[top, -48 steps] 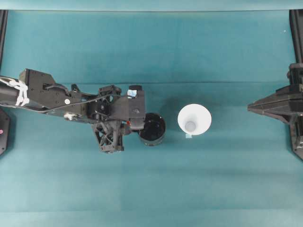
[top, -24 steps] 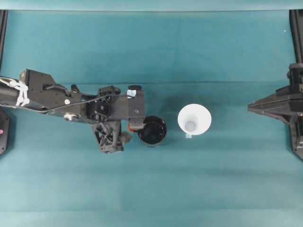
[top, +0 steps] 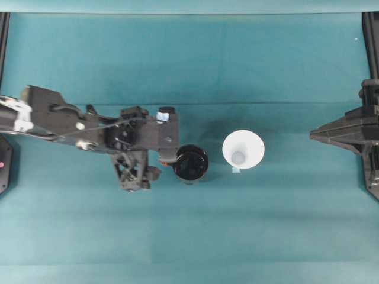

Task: Put the paper cup into the moved red handle cup holder.

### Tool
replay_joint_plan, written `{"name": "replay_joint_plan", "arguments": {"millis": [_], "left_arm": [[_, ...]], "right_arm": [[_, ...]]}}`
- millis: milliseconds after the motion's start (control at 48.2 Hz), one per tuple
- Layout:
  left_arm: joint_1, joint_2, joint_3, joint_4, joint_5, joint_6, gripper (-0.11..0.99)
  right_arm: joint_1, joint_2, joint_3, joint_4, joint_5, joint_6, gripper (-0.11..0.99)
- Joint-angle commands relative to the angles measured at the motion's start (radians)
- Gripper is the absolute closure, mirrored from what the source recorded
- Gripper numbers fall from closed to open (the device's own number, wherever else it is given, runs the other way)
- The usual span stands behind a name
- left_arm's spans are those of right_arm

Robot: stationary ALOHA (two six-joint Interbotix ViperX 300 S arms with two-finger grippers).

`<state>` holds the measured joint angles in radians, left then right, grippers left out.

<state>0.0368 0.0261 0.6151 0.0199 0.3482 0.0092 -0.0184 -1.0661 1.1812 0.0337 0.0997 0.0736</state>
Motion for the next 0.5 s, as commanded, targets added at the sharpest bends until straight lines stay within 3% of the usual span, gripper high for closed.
{"name": "replay_joint_plan", "arguments": {"millis": [0, 124, 477], "left_arm": [[-0.002, -0.077, 0.008, 0.000, 0.026, 0.017, -0.05], [0.000, -0.179, 0.049, 0.002, 0.038, 0.035, -0.05], [0.000, -0.433, 0.204, 0.002, 0.041, 0.026, -0.05]], "right_arm": [[-0.003, 0.006, -0.008, 0.002, -0.005, 0.005, 0.98], [-0.003, 0.008, -0.008, 0.002, -0.006, 0.006, 0.98], [-0.005, 0.009, -0.008, 0.002, -0.006, 0.008, 0.98]]}}
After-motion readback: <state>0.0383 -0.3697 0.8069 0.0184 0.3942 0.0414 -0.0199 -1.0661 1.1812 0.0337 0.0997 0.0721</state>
